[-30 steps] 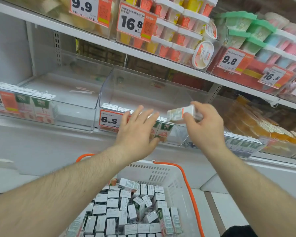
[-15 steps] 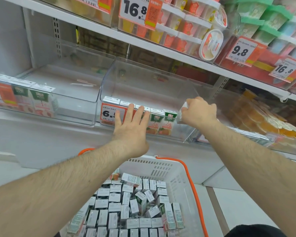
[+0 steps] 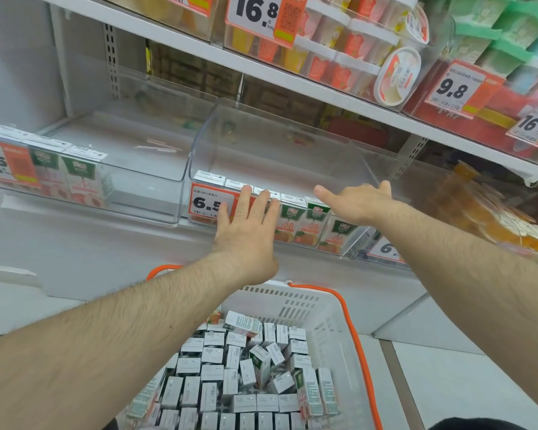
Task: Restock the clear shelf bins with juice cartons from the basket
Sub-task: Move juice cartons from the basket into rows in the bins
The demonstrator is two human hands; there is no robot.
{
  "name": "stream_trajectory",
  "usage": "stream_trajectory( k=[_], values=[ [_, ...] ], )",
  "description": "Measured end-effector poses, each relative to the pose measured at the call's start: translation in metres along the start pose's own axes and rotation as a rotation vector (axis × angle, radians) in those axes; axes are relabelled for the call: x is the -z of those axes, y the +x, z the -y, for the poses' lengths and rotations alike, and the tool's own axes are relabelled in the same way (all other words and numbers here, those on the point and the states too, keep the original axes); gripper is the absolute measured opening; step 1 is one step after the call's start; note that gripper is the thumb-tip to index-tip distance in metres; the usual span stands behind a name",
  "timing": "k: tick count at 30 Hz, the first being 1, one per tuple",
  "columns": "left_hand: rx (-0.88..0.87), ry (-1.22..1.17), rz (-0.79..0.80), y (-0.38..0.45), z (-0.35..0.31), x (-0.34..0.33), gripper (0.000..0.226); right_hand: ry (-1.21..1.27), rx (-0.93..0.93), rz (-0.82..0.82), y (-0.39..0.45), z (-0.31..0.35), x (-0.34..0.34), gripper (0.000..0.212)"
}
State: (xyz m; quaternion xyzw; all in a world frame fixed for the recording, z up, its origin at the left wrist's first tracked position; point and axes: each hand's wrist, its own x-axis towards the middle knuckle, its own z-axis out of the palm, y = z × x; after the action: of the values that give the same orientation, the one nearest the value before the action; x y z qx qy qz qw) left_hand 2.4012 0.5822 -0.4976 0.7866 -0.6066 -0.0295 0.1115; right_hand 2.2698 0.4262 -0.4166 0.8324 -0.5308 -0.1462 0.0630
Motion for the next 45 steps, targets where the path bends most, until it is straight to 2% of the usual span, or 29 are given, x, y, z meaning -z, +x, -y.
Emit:
stream_trajectory(
  k=[2, 5, 8, 11, 13, 21, 25, 30, 33, 36, 37, 38, 40, 45],
  values=[
    [0.002, 0.002, 0.004, 0.000, 0.000, 0.001, 0.095, 0.022, 0.057, 0.038, 0.005, 0.002, 0.008, 0.098],
    [-0.002, -0.013, 0.008, 0.001, 0.002, 0.001, 0.095, 0.239, 0.225, 0.184, 0.010, 0.012, 0.019, 0.083],
    [-0.006, -0.021, 0.015, 0.000, 0.002, 0.001, 0.095, 0.162, 0.290, 0.317, 0.018, 0.024, 0.020, 0.079],
    [-0.008, -0.028, 0.015, 0.001, 0.003, 0.001, 0.095, 0.141, 0.285, 0.312, 0.030, 0.025, 0.012, 0.041],
    [-0.010, -0.031, 0.014, 0.002, 0.003, 0.001, 0.095, 0.198, 0.289, 0.320, 0.036, 0.022, 0.009, 0.028],
    [0.001, -0.027, -0.004, 0.004, -0.002, -0.002, 0.097, 0.259, 0.275, 0.311, 0.036, 0.021, 0.008, 0.025],
    [-0.008, -0.020, -0.023, 0.004, -0.002, 0.001, 0.093, 0.249, 0.234, 0.254, 0.031, 0.025, 0.004, 0.032],
    [-0.051, 0.005, -0.094, -0.001, 0.000, 0.006, 0.084, 0.135, 0.228, 0.028, 0.019, 0.028, -0.005, 0.062],
    [-0.124, 0.032, -0.150, -0.009, 0.000, 0.002, 0.079, 0.074, 0.204, -0.255, -0.003, 0.027, -0.021, 0.071],
    [-0.177, 0.041, -0.152, -0.016, -0.001, -0.006, 0.076, 0.233, 0.326, -0.760, -0.033, 0.030, -0.055, 0.049],
    [-0.190, 0.035, -0.132, -0.019, -0.001, -0.008, 0.075, 0.320, 0.382, -0.883, -0.043, 0.032, -0.068, 0.040],
    [-0.200, 0.025, -0.102, -0.021, -0.001, -0.012, 0.074, 0.387, 0.424, -0.924, -0.051, 0.033, -0.082, 0.033],
    [-0.211, 0.003, -0.014, -0.027, 0.001, -0.020, 0.074, 0.476, 0.448, -0.826, -0.063, 0.038, -0.111, 0.028],
    [-0.194, 0.011, 0.256, -0.038, 0.010, -0.042, 0.067, 0.599, 0.195, -0.184, -0.070, 0.033, -0.176, 0.012]
  ],
)
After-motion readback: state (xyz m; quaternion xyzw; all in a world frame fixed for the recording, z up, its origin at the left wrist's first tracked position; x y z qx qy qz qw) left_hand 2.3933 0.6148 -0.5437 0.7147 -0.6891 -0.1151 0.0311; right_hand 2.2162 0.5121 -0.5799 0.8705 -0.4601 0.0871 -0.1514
